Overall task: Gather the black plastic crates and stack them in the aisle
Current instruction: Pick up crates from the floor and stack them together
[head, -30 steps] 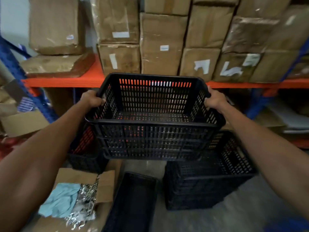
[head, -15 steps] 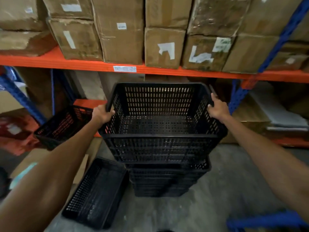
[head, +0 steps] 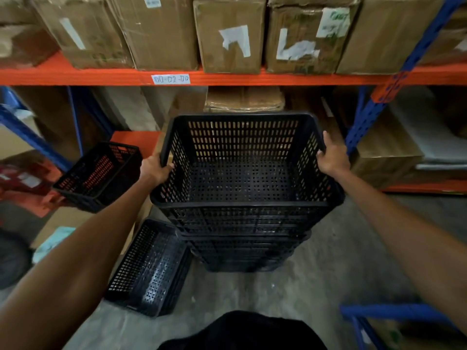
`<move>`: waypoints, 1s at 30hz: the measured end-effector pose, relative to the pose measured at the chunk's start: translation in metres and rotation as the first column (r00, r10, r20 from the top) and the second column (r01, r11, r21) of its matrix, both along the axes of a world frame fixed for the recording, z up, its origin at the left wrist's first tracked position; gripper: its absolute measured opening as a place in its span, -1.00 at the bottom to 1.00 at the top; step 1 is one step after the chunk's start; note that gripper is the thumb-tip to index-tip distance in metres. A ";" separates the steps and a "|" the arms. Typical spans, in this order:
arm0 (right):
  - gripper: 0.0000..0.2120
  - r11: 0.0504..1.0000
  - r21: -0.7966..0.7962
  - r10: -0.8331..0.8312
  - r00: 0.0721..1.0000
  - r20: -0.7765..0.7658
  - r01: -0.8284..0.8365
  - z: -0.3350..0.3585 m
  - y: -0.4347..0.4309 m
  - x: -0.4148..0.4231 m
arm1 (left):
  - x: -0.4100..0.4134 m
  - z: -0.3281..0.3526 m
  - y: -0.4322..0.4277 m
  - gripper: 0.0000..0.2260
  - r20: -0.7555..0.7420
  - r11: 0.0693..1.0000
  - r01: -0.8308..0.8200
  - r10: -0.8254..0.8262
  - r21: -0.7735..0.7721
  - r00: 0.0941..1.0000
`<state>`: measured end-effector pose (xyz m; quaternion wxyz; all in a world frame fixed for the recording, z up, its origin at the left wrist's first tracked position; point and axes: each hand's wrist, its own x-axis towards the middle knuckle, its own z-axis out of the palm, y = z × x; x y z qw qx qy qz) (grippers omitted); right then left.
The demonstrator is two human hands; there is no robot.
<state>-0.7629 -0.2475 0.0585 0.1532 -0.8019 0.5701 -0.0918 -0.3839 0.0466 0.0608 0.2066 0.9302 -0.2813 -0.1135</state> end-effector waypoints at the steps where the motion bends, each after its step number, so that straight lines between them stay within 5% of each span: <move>1: -0.38 1.000 -0.021 -0.008 1.000 -0.003 0.008 -0.004 0.003 -0.001 | -0.001 -0.004 0.002 -0.60 0.007 1.000 -0.006 0.006 -0.002 1.000; 19: -0.36 0.998 0.049 -0.034 0.999 -0.019 0.035 -0.003 0.023 -0.003 | 0.000 -0.011 0.021 -0.59 0.023 0.999 0.023 -0.024 0.042 0.999; 24: -0.30 0.994 0.104 0.023 1.000 0.000 -0.023 -0.001 0.028 -0.011 | -0.005 -0.012 0.023 -0.60 0.016 0.997 0.053 -0.052 -0.061 0.998; 30: -0.26 0.997 -0.006 0.077 0.995 -0.070 -0.078 0.004 0.037 -0.008 | -0.019 -0.002 0.020 -0.38 0.191 0.979 0.203 -0.193 -0.034 0.962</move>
